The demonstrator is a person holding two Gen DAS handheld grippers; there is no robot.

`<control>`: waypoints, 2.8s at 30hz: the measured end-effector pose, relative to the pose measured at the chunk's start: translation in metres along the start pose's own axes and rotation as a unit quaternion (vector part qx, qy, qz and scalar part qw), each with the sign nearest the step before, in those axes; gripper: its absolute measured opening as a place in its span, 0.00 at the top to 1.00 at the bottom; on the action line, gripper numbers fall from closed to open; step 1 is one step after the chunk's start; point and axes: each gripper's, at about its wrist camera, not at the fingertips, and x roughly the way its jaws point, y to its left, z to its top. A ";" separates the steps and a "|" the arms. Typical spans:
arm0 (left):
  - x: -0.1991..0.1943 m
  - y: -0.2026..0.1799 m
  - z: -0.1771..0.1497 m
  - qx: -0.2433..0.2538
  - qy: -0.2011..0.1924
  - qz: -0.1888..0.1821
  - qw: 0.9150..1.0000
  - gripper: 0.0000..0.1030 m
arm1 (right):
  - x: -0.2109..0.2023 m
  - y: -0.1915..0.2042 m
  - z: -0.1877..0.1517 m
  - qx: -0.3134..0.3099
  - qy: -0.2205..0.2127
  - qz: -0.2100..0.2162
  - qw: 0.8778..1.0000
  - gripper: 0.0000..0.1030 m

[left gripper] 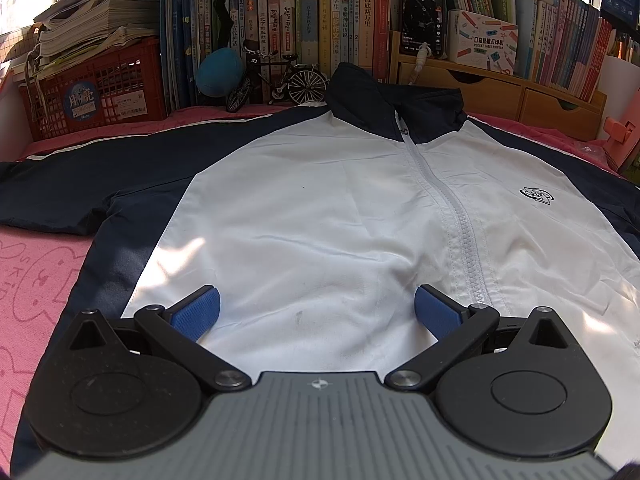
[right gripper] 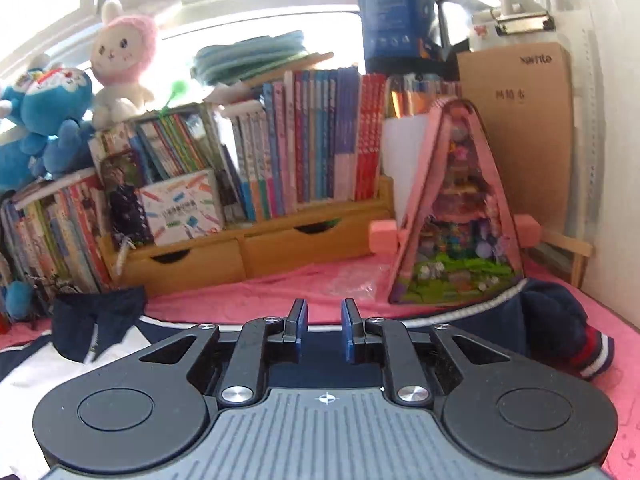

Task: Fold clothes
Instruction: 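Close the right tool on the sleeve cuff and lift it, then carry the sleeve across the jacket front and open the right tool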

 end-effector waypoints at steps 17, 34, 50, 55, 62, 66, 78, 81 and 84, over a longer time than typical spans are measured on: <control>-0.001 0.001 0.001 -0.002 -0.001 -0.001 1.000 0.00 | 0.040 -0.183 -0.053 0.301 0.010 -0.054 0.952 0.15; -0.001 0.000 0.001 -0.002 -0.001 -0.001 1.000 0.00 | 0.018 0.003 0.010 0.010 -0.031 0.068 0.997 0.92; -0.001 -0.001 0.002 -0.004 -0.002 -0.001 1.000 0.00 | -0.030 0.181 -0.048 -0.191 0.108 0.347 0.912 0.25; -0.001 -0.001 0.002 -0.004 -0.002 -0.001 1.000 0.00 | -0.042 0.135 -0.034 -0.159 0.113 0.317 0.928 0.17; -0.001 -0.001 0.002 -0.004 -0.002 -0.002 1.000 0.00 | -0.082 0.064 -0.014 -0.156 0.074 0.241 0.955 0.14; -0.001 -0.001 0.002 -0.004 -0.003 -0.001 1.000 0.00 | -0.123 0.027 0.007 -0.174 0.018 0.182 0.968 0.05; -0.040 -0.059 0.048 0.065 -0.098 -0.104 0.988 0.00 | -0.058 0.056 -0.083 -0.206 0.066 0.133 0.967 0.06; -0.027 -0.099 0.064 0.120 -0.111 -0.118 0.979 0.00 | -0.038 0.080 -0.104 -0.204 0.090 0.153 0.963 0.07; 0.003 -0.128 0.072 0.163 -0.105 -0.109 0.975 0.00 | -0.027 0.087 -0.111 -0.200 0.106 0.150 0.962 0.06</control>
